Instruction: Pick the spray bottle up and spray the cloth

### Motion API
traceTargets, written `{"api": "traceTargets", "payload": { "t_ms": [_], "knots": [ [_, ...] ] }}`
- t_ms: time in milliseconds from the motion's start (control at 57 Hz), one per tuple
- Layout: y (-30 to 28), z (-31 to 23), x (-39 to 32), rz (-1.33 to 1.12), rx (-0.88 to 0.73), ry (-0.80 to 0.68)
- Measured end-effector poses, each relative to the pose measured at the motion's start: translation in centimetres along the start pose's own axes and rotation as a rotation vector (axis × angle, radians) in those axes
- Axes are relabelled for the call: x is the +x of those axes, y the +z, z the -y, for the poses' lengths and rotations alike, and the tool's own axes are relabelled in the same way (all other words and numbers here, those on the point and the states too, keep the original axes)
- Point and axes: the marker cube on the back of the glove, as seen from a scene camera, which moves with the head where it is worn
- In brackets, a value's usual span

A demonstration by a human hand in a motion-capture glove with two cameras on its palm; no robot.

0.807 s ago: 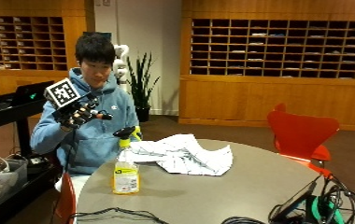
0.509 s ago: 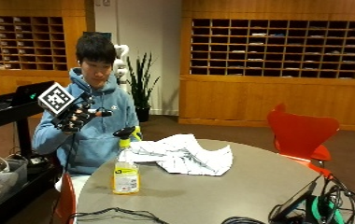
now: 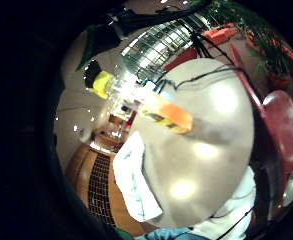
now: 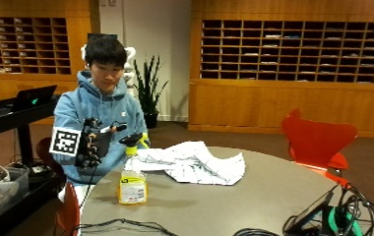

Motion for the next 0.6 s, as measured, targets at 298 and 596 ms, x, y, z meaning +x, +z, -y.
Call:
{"api": "traceTargets", "payload": {
  "t_ms": [298,596],
  "knots": [
    [3.0,3.5,2.3,0.055,0.067,0.189],
    [5.0,5.5,4.0,0.063,0.022,0.267]
  ]
}}
